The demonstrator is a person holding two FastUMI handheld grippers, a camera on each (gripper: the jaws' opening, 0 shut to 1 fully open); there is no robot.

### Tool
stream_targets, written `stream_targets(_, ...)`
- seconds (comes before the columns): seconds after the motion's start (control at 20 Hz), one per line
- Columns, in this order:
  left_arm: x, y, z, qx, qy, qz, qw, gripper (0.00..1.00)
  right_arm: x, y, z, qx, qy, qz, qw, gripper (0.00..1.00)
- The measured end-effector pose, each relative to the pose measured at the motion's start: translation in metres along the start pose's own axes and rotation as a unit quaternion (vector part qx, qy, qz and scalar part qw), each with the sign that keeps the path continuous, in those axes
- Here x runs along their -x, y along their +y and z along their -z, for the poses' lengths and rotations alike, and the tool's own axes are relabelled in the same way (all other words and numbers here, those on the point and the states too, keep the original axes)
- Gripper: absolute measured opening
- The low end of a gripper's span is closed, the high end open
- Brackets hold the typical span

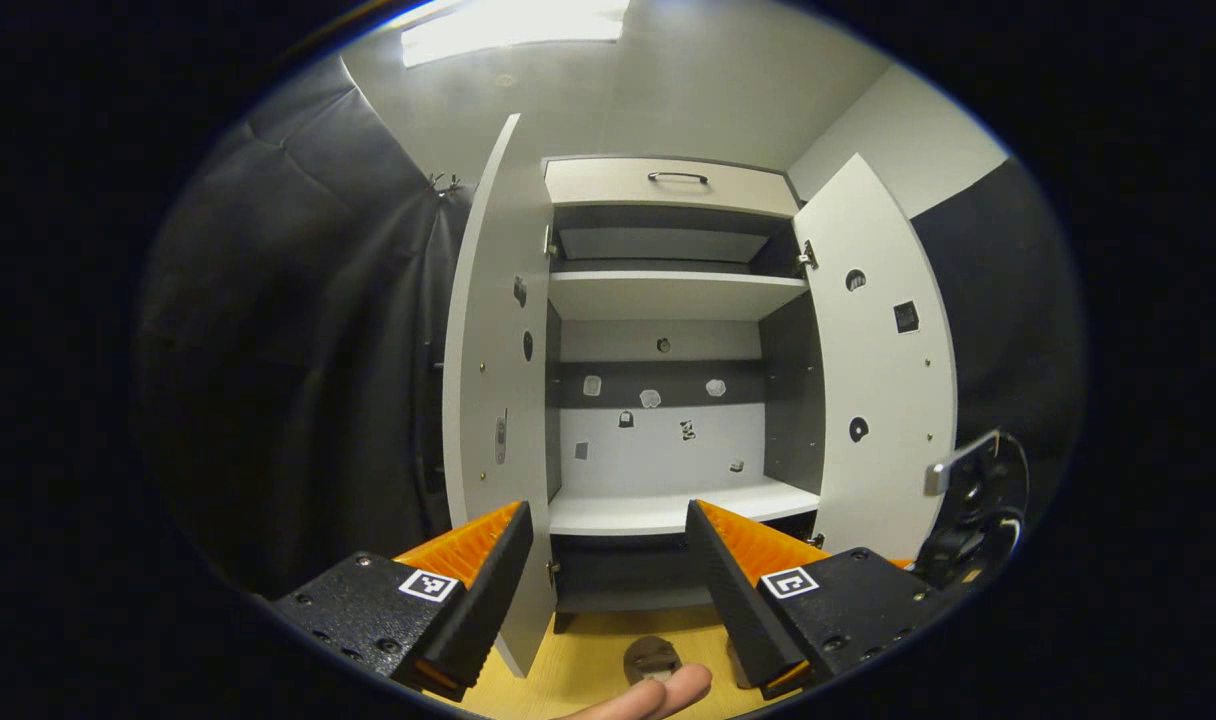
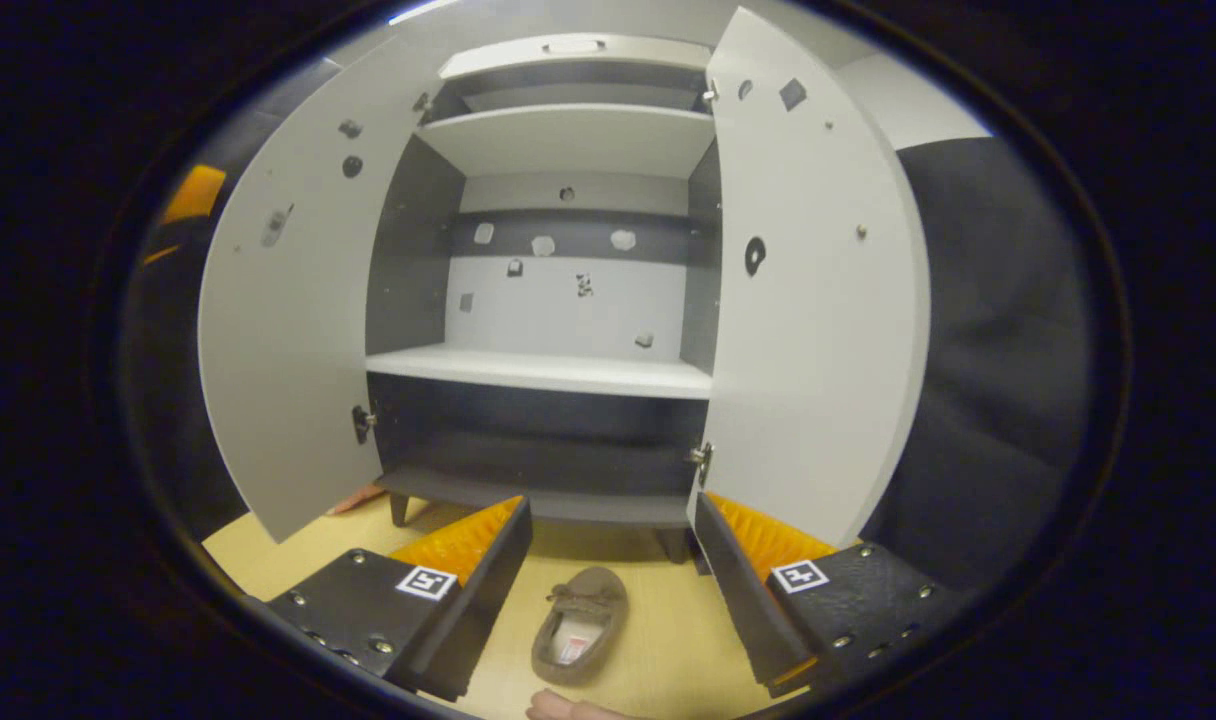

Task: Grab one shoe with the right hand and put it into the shoe cabinet, grab the other shoe with the left hand and put it into the shoe cabinet; then close the right door with the right hand and the left door with the left hand.

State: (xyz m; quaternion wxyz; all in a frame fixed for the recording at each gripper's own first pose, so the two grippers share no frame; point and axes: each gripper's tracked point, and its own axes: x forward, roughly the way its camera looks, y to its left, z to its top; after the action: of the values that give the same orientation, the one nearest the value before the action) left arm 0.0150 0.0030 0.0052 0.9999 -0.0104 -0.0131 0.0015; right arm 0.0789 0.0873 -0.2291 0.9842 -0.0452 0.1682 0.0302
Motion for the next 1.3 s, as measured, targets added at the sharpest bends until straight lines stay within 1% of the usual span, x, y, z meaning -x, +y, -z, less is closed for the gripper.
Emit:
stream_targets(0.1,-0.005,0.002,0.010,0.003,0.004,0.003,1.000,0.94,-0.016,0.015,0.034,0.001,0.029,-0.007,1.000,0.99)
stream_targets(0.15,-0.008,0.004,0.013,0.003,0.007,0.006,1.000,0.94,-0.022,0.022,0.053,0.002,0.045,-0.010,0.999,0.96)
stream_targets(0.2,-0.011,0.004,0.013,0.002,0.005,0.009,1.000,0.95,-0.029,0.028,0.071,0.003,0.062,-0.012,0.998,0.99)
stream_targets(0.25,-0.014,0.007,0.011,-0.002,0.001,0.007,1.000,0.95,-0.035,0.033,0.088,0.001,0.078,-0.012,0.997,0.99)
stream_targets(0.35,-0.020,0.016,0.010,-0.007,-0.006,-0.008,1.000,0.95,-0.043,0.043,0.120,-0.011,0.108,-0.013,0.994,0.99)
stream_targets(0.45,-0.025,0.019,0.015,-0.004,-0.008,-0.009,1.000,0.95,-0.052,0.050,0.145,-0.037,0.135,-0.013,0.990,0.99)
stream_targets(0.5,-0.027,0.015,0.019,0.003,-0.005,-0.001,1.000,0.95,-0.059,0.052,0.153,-0.050,0.143,-0.012,0.988,0.96)
stream_targets(0.6,-0.031,0.011,0.031,0.023,0.000,0.012,1.000,0.94,-0.070,0.045,0.168,-0.062,0.159,0.014,0.985,0.95)
stream_targets(0.65,-0.035,0.012,0.042,0.028,0.007,0.012,1.000,0.94,-0.075,0.044,0.178,-0.065,0.172,0.022,0.983,0.85)
stream_targets(0.7,-0.038,0.013,0.051,0.029,0.015,0.011,0.999,0.96,-0.077,0.048,0.188,-0.068,0.185,0.015,0.980,0.81)
stream_targets(0.75,-0.041,0.014,0.057,0.027,0.018,0.008,0.999,0.96,-0.079,0.052,0.195,-0.069,0.193,0.011,0.979,0.79)
stream_targets(0.8,-0.045,0.016,0.062,0.023,0.018,0.005,1.000,0.93,-0.082,0.053,0.197,-0.068,0.195,0.012,0.978,0.80)
stream_targets(0.85,-0.048,0.019,0.066,0.021,0.015,0.000,1.000,0.96,-0.085,0.054,0.199,-0.068,0.197,0.015,0.978,0.80)
stream_targets(0.9,-0.051,0.021,0.067,0.022,0.009,-0.004,1.000,0.96,-0.087,0.055,0.201,-0.074,0.202,0.020,0.976,0.79)
stream_targets(0.95,-0.053,0.021,0.073,0.024,0.012,-0.003,1.000,0.94,-0.087,0.058,0.209,-0.081,0.211,0.021,0.974,0.79)
stream_targets(1.0,-0.055,0.020,0.077,0.027,0.014,0.000,1.000,0.96,-0.088,0.059,0.213,-0.084,0.217,0.022,0.972,0.79)
stream_targets(1.05,-0.057,0.020,0.079,0.032,0.015,0.001,0.999,0.96,-0.090,0.061,0.215,-0.085,0.218,0.018,0.972,0.64)
stream_targets(1.1,-0.059,0.021,0.079,0.035,0.011,0.001,0.999,0.96,-0.097,0.060,0.216,-0.089,0.218,0.021,0.972,0.66)
stream_targets(1.15,-0.061,0.022,0.077,0.033,0.000,0.001,0.999,0.96,-0.103,0.061,0.217,-0.102,0.221,0.022,0.970,0.66)
stream_targets(1.2,-0.063,0.022,0.074,0.029,-0.009,0.001,1.000,0.96,-0.109,0.068,0.217,-0.126,0.224,0.003,0.966,0.66)
stream_targets(1.25,-0.064,0.022,0.074,0.026,-0.014,0.000,1.000,0.93,-0.115,0.068,0.224,-0.132,0.228,0.007,0.965,0.66)
stream_targets(1.3,-0.065,0.022,0.073,0.025,-0.022,0.002,0.999,0.96,-0.124,0.055,0.227,-0.116,0.223,0.028,0.967,0.66)
